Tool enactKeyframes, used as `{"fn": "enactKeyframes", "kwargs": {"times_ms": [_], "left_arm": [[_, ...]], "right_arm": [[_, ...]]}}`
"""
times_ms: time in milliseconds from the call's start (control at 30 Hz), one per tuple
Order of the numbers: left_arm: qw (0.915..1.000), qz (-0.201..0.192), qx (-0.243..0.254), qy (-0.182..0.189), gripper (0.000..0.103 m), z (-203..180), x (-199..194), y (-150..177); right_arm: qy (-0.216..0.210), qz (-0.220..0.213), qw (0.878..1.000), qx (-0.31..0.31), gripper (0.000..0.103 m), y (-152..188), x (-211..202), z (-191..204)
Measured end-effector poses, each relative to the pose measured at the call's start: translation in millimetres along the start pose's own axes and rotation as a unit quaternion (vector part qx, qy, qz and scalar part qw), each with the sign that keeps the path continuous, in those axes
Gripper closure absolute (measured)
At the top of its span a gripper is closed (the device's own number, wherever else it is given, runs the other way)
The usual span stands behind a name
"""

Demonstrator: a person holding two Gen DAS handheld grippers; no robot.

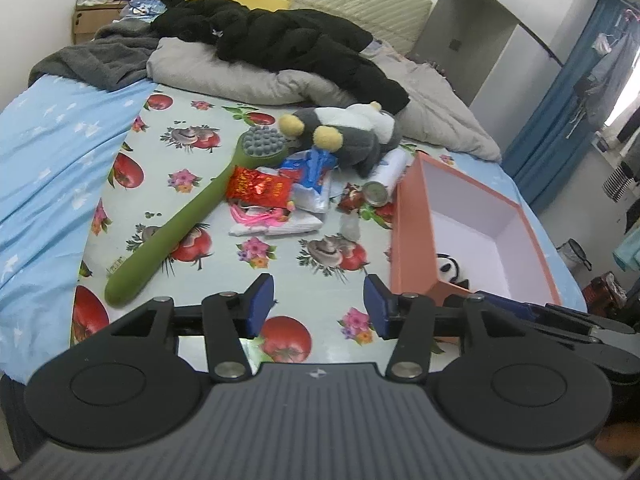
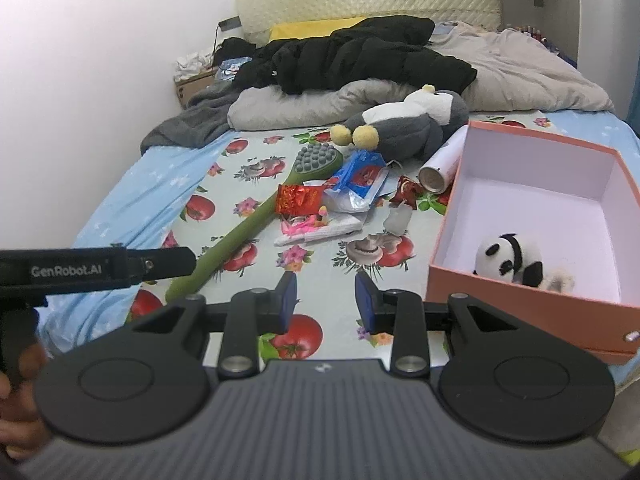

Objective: Organize soft objects
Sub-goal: 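Lift both tools out of the box and move back toward the pile, then grasp the pink feathered toy with the left tool while the right tool grasps the clear plastic piece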

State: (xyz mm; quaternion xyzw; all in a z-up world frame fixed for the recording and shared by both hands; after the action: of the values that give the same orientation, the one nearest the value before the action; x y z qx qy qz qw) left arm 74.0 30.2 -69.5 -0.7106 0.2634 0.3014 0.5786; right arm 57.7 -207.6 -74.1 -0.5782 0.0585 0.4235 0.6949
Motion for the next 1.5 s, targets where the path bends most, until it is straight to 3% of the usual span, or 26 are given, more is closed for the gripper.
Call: {"fn": "enactKeyframes", "kwargs": {"times_ms": [200,467,767,933,1100,1233,1500], "left_arm": [[0.9997,0.019,-0.007,0.014,0.047,6,47,-28],[0.9977,0.054,0.012,0.041,0.046,2,146,-78],[0.9908,0.115,0.044,0.056,0.045,-3,291,-100],[0.9853,0.153,0.06,0.047,0.045,-7,337,-97],[0.9804,0.172,0.084,0.047,0.045,-19,352,-94],[0.9788,0.173,0.102,0.039,0.053,-28,353,-94],[0.9881,0.123,0.09,0.022,0.056,-31,336,-79]], "right_arm": [[0.016,0.014,1.0,-0.001,0.068,-15,40,-10],[0.042,0.03,0.999,0.001,0.068,-39,112,-33],[0.123,0.058,0.991,-0.01,0.068,-46,214,-77],[0.171,0.073,0.982,-0.03,0.068,-50,252,-97],[0.192,0.11,0.975,-0.026,0.068,-50,278,-115],[0.181,0.125,0.975,-0.017,0.066,-52,283,-119],[0.162,0.109,0.981,-0.012,0.081,-49,264,-119]]}}
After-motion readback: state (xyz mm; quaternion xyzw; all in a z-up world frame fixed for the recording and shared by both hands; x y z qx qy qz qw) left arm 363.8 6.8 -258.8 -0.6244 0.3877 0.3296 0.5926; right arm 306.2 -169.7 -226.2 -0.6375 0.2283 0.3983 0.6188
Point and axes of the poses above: each gripper's, at about its wrist camera, not at the fingertips, and x roughly the way its jaws point, z to its left, y to its underside, the point moved 1 cm from there along x, roughly the way its jaws point, and after that the axes turned 14 degrees about -y, right-handed, at the moved point
